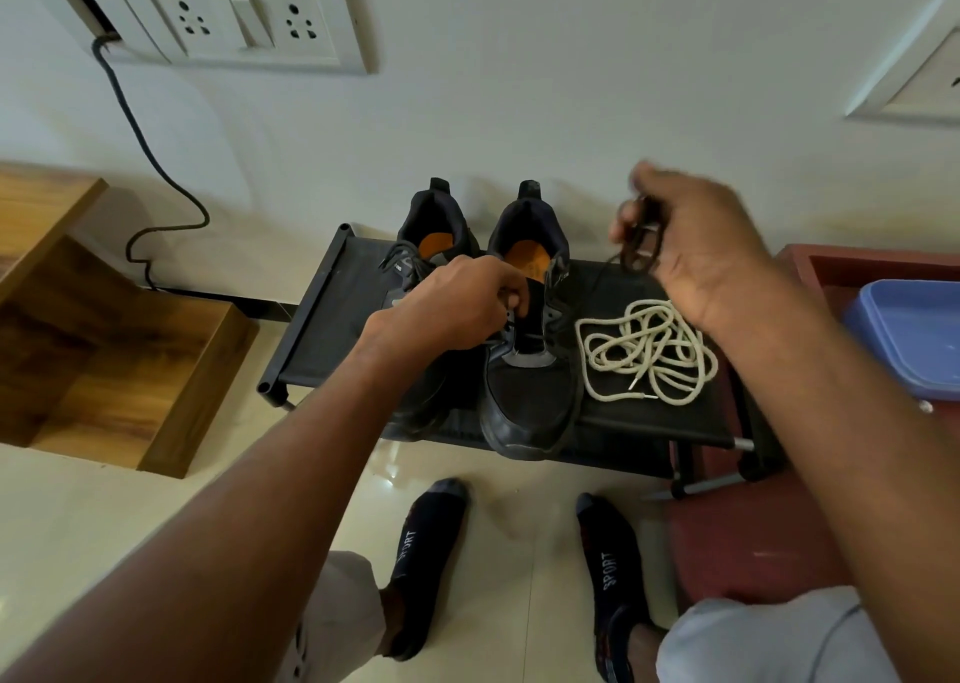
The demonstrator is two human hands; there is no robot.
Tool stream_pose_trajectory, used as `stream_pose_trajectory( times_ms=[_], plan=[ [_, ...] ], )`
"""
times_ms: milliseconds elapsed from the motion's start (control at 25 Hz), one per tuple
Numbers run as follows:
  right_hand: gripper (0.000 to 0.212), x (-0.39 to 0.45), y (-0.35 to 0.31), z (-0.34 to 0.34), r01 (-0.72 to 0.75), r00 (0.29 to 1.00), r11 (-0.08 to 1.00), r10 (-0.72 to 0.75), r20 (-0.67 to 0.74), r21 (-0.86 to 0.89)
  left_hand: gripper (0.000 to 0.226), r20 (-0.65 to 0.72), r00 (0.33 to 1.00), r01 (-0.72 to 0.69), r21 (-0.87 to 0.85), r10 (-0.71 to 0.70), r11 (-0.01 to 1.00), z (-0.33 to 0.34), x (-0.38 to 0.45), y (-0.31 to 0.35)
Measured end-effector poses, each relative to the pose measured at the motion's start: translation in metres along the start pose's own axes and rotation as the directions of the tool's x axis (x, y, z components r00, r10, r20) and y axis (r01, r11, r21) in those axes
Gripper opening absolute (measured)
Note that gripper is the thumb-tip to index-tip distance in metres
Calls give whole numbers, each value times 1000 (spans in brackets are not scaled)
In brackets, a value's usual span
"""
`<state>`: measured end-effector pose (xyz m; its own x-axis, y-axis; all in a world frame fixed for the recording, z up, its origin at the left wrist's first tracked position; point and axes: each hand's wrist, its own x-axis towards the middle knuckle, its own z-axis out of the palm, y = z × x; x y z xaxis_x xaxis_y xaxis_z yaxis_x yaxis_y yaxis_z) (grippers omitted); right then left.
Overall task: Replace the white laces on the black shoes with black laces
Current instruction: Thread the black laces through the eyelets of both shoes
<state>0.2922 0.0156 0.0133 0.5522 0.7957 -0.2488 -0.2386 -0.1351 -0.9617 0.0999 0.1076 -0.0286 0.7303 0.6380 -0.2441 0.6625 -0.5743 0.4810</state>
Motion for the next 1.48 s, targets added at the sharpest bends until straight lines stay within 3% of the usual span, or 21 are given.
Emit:
stream_pose_trajectory(
  times_ms=[40, 80, 120, 160, 200, 320, 400, 480, 560, 640, 720, 760, 840, 920, 1000, 1120, 1280, 1480],
  plan=[
    [26, -1, 10, 2, -38, 997, 943, 58, 49, -331, 33, 3, 1000, 3, 2, -3, 1000, 0, 0, 1],
    [35, -3, 20, 6, -16, 987, 769, 116, 115, -639, 34, 5, 1000, 9, 7, -9, 1000, -1, 0, 1],
    [41, -7, 28, 12, 50, 966, 564, 183, 184, -824, 34, 6, 1000, 16, 14, -16, 1000, -2, 0, 2],
    [43, -10, 34, 17, 106, 946, 408, 239, 218, -907, 33, 5, 1000, 20, 21, -20, 1000, -2, -1, 2],
    [42, -12, 37, 21, 130, 936, 340, 267, 228, -931, 33, 2, 1000, 22, 22, -22, 1000, -2, -1, 3],
    [33, -14, 41, 26, 176, 944, 231, 237, 231, -957, 30, 2, 1000, 24, 0, -24, 1000, -2, -2, 2],
    [24, -11, 41, 23, 191, 940, 223, 239, 244, -956, 29, 4, 1000, 22, -3, -22, 1000, -3, -4, 2],
    [23, -5, 31, 16, 144, 966, 308, 162, 201, -940, 30, 2, 1000, 17, -7, -17, 1000, -4, -6, 1],
    [24, 5, 13, 3, 67, 997, 586, -16, 70, -807, 31, 5, 1000, 10, -17, -10, 1000, -6, -7, 0],
    [13, 7, -3, -8, 33, 993, 881, -81, -83, -471, 32, 15, 1000, 7, -20, -7, 1000, -7, -6, 0],
    [8, 6, -2, -9, -12, 991, 969, -21, -130, -245, 32, 25, 1000, 8, -16, -7, 1000, -6, -4, 1],
    [6, 5, 2, -6, -43, 995, 963, 18, -99, -266, 31, 24, 1000, 8, -11, -7, 1000, -5, -3, 2],
    [10, 2, 14, 1, -40, 994, 846, 86, 63, -532, 26, 18, 1000, 2, -2, -2, 1000, -5, -2, 2],
    [20, -3, 26, 8, 82, 966, 579, 153, 207, -811, 19, 22, 1000, -8, -2, 8, 1000, -4, -1, 1],
    [34, -6, 34, 14, 176, 943, 381, 199, 267, -907, 20, 23, 1000, -18, 3, 18, 1000, -4, -1, 0],
    [40, -6, 39, 19, 159, 928, 381, 256, 270, -911, 26, 10, 1000, -29, 7, 29, 1000, -3, -1, 1],
    [48, -5, 46, 23, 111, 963, 316, 201, 181, -942, 32, -14, 999, -40, -22, 39, 999, -4, -3, 2],
    [29, -7, 44, 26, 80, 950, 333, 261, 173, -939, 44, -35, 999, -32, -16, 32, 999, -1, -2, 1]
  ],
)
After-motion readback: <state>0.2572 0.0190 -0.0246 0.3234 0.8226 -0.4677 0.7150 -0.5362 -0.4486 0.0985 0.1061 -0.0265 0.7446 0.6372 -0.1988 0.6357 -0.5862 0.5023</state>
